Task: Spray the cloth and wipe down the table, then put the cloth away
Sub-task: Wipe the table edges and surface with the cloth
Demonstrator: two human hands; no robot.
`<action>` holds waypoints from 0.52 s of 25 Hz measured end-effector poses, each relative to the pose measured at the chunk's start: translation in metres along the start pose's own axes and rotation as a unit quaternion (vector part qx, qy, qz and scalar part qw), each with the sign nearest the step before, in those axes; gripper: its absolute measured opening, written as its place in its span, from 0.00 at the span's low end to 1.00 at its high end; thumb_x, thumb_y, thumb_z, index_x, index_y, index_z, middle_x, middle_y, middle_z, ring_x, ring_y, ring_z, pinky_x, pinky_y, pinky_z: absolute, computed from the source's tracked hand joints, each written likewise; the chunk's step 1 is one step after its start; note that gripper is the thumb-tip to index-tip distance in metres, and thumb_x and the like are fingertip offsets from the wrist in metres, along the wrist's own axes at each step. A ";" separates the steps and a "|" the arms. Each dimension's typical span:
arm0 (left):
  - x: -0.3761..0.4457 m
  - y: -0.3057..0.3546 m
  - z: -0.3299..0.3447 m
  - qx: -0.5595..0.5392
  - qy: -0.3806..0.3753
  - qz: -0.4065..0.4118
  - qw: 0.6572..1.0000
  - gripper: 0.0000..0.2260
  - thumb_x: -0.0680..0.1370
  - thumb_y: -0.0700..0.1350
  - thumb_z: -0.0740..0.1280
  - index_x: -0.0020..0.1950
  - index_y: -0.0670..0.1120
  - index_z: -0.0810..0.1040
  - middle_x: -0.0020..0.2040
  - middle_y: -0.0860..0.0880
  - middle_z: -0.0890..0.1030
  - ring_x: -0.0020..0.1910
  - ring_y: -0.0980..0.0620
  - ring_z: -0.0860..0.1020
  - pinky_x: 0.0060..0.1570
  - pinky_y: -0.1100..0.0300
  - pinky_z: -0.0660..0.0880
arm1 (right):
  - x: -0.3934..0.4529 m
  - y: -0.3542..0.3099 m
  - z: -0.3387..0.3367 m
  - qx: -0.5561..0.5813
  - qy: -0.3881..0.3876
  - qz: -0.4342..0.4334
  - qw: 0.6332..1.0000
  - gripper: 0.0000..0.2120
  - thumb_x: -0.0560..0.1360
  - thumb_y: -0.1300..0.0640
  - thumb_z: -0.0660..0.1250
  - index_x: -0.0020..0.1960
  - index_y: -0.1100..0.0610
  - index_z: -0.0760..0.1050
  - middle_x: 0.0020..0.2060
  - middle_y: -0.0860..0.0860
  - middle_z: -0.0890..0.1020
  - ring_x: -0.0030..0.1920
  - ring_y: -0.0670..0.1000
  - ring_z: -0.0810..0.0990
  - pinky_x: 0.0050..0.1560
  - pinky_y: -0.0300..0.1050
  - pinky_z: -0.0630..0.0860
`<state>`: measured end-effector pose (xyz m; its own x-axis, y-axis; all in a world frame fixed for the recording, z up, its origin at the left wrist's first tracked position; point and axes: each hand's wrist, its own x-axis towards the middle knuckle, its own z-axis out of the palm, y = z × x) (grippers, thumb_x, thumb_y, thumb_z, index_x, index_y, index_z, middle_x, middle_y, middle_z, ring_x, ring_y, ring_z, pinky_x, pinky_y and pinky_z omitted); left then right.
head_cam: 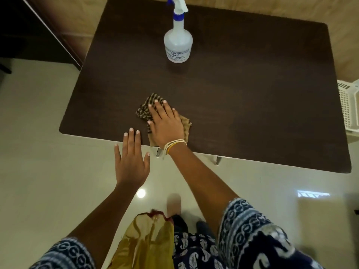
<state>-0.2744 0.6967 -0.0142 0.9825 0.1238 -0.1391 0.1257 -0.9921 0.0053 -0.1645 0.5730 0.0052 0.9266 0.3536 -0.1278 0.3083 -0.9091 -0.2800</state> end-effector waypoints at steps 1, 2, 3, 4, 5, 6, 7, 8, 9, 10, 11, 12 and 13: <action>-0.001 0.000 0.000 0.007 0.002 0.001 1.000 0.32 0.80 0.58 0.52 0.80 0.43 0.50 0.80 0.43 0.51 0.79 0.43 0.51 0.74 0.42 0.52 | -0.003 0.012 -0.002 0.002 0.005 -0.014 1.000 0.25 0.81 0.48 0.53 0.77 0.51 0.60 0.77 0.50 0.61 0.77 0.54 0.55 0.75 0.56 0.56; -0.003 0.002 0.000 0.012 0.003 0.011 1.000 0.33 0.79 0.58 0.52 0.79 0.43 0.50 0.80 0.42 0.51 0.79 0.41 0.52 0.74 0.43 0.52 | -0.005 0.031 -0.005 0.011 0.026 0.003 1.000 0.25 0.80 0.48 0.54 0.77 0.51 0.61 0.77 0.50 0.62 0.77 0.54 0.56 0.74 0.57 0.56; -0.005 0.005 -0.001 0.014 0.000 0.038 0.999 0.33 0.79 0.59 0.52 0.79 0.43 0.51 0.79 0.40 0.52 0.78 0.40 0.52 0.73 0.43 0.53 | -0.009 0.055 -0.010 0.019 0.046 0.045 0.998 0.25 0.80 0.48 0.55 0.76 0.51 0.61 0.76 0.50 0.62 0.77 0.55 0.56 0.74 0.57 0.56; -0.008 0.008 0.000 0.015 -0.001 0.081 0.997 0.33 0.79 0.59 0.52 0.79 0.43 0.51 0.79 0.39 0.53 0.78 0.38 0.53 0.73 0.43 0.55 | -0.017 0.083 -0.017 0.021 0.065 0.097 0.993 0.25 0.80 0.49 0.56 0.76 0.51 0.62 0.76 0.51 0.62 0.77 0.55 0.57 0.74 0.58 0.57; -0.013 0.012 0.003 0.017 0.000 0.131 0.991 0.33 0.79 0.59 0.52 0.79 0.44 0.51 0.79 0.39 0.53 0.77 0.37 0.54 0.73 0.43 0.56 | -0.027 0.115 -0.023 0.018 0.081 0.150 0.985 0.25 0.80 0.49 0.56 0.76 0.51 0.62 0.76 0.51 0.62 0.77 0.56 0.57 0.74 0.58 0.57; -0.016 0.016 0.005 0.021 0.000 0.175 0.984 0.33 0.79 0.60 0.53 0.79 0.45 0.51 0.79 0.40 0.53 0.78 0.38 0.54 0.73 0.44 0.56 | -0.039 0.148 -0.030 0.013 0.093 0.196 0.976 0.25 0.80 0.49 0.55 0.76 0.52 0.61 0.76 0.52 0.62 0.77 0.56 0.57 0.74 0.59 0.57; -0.017 0.022 0.007 0.026 -0.002 0.204 0.979 0.33 0.80 0.60 0.53 0.79 0.45 0.50 0.79 0.41 0.52 0.78 0.39 0.53 0.73 0.44 0.55 | -0.054 0.180 -0.037 0.010 0.101 0.233 0.967 0.25 0.80 0.48 0.55 0.76 0.52 0.61 0.77 0.52 0.61 0.77 0.56 0.56 0.74 0.59 0.57; -0.018 0.029 0.007 0.029 -0.004 0.218 0.976 0.33 0.80 0.60 0.54 0.79 0.45 0.50 0.80 0.42 0.52 0.78 0.40 0.53 0.74 0.45 0.55 | -0.069 0.209 -0.045 0.010 0.107 0.266 0.958 0.26 0.81 0.48 0.54 0.77 0.53 0.59 0.77 0.52 0.60 0.77 0.56 0.55 0.75 0.58 0.56; -0.019 0.038 0.007 0.027 -0.005 0.221 0.975 0.33 0.80 0.60 0.54 0.79 0.45 0.50 0.80 0.42 0.52 0.78 0.40 0.52 0.74 0.45 0.55 | -0.084 0.236 -0.052 0.013 0.114 0.299 0.947 0.26 0.81 0.47 0.53 0.77 0.53 0.59 0.77 0.52 0.59 0.78 0.56 0.54 0.75 0.58 0.54; -0.019 0.046 0.006 0.021 -0.007 0.214 0.977 0.33 0.79 0.60 0.55 0.79 0.45 0.50 0.80 0.42 0.52 0.78 0.40 0.52 0.74 0.44 0.55 | -0.099 0.259 -0.059 0.016 0.123 0.329 0.936 0.26 0.81 0.47 0.52 0.77 0.53 0.58 0.78 0.52 0.59 0.78 0.56 0.53 0.75 0.58 0.53; -0.020 0.053 0.005 0.015 -0.010 0.201 0.979 0.34 0.79 0.61 0.55 0.79 0.46 0.50 0.80 0.42 0.52 0.78 0.39 0.52 0.74 0.43 0.56 | -0.115 0.278 -0.064 0.017 0.130 0.357 0.925 0.26 0.81 0.46 0.52 0.77 0.53 0.58 0.78 0.52 0.58 0.78 0.56 0.53 0.76 0.58 0.53; -0.021 0.059 0.005 0.014 -0.016 0.188 0.982 0.36 0.78 0.63 0.54 0.80 0.46 0.49 0.80 0.41 0.51 0.78 0.38 0.51 0.74 0.43 0.55 | -0.131 0.295 -0.068 0.017 0.134 0.381 0.915 0.26 0.81 0.46 0.52 0.77 0.54 0.58 0.78 0.52 0.58 0.78 0.56 0.53 0.76 0.58 0.52; -0.022 0.064 0.006 0.018 -0.022 0.176 0.984 0.38 0.77 0.65 0.54 0.80 0.46 0.47 0.80 0.41 0.50 0.78 0.37 0.49 0.74 0.42 0.55 | -0.148 0.310 -0.070 0.019 0.136 0.402 0.905 0.27 0.81 0.46 0.51 0.77 0.54 0.57 0.78 0.52 0.58 0.78 0.56 0.53 0.76 0.57 0.52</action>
<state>-0.2890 0.6304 -0.0163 0.9574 -0.2270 -0.1786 -0.2262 -0.9738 0.0256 -0.1912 0.2237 0.0040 0.8686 -0.4909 -0.0672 -0.4919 -0.8384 -0.2347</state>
